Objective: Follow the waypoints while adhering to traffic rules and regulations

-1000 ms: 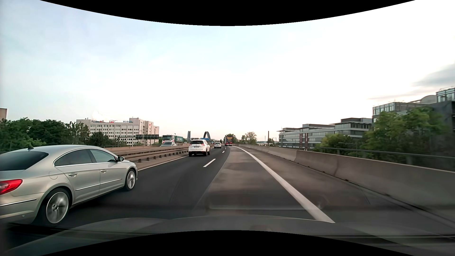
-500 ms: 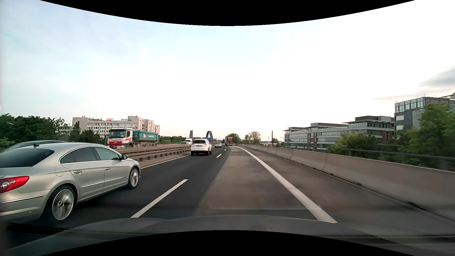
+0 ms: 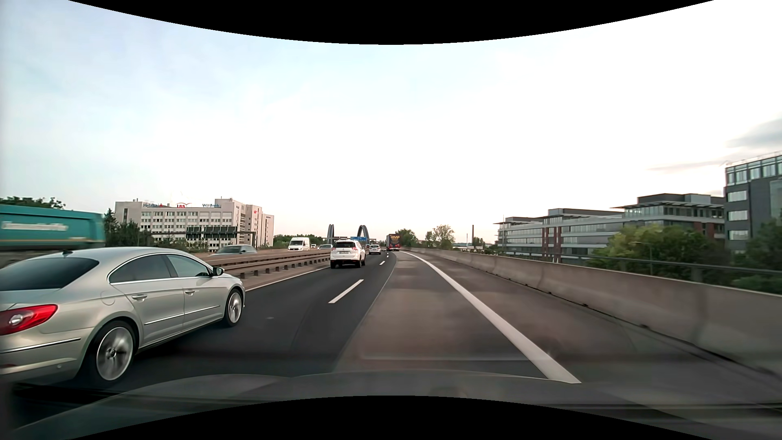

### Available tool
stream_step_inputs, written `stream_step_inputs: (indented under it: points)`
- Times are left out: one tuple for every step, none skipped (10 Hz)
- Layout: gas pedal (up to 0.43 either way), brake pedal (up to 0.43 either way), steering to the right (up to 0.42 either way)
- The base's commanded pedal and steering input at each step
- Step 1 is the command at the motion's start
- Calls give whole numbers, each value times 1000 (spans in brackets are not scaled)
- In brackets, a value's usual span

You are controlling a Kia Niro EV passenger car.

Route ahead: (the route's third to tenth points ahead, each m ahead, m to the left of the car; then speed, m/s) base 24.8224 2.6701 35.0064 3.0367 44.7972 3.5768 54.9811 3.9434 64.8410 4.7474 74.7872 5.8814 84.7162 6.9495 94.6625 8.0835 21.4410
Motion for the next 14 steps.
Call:
stream_step_inputs:
  points:
    - [157,0,-9]
    - [157,0,-9]
    - [157,0,-9]
    - [157,0,-9]
    - [157,0,-10]
    - [157,0,-10]
    - [157,0,-10]
    - [157,0,-10]
    - [157,0,-10]
    - [157,0,-10]
    - [157,0,-10]
    - [157,0,-10]
    - [157,0,-10]
    - [157,0,-10]
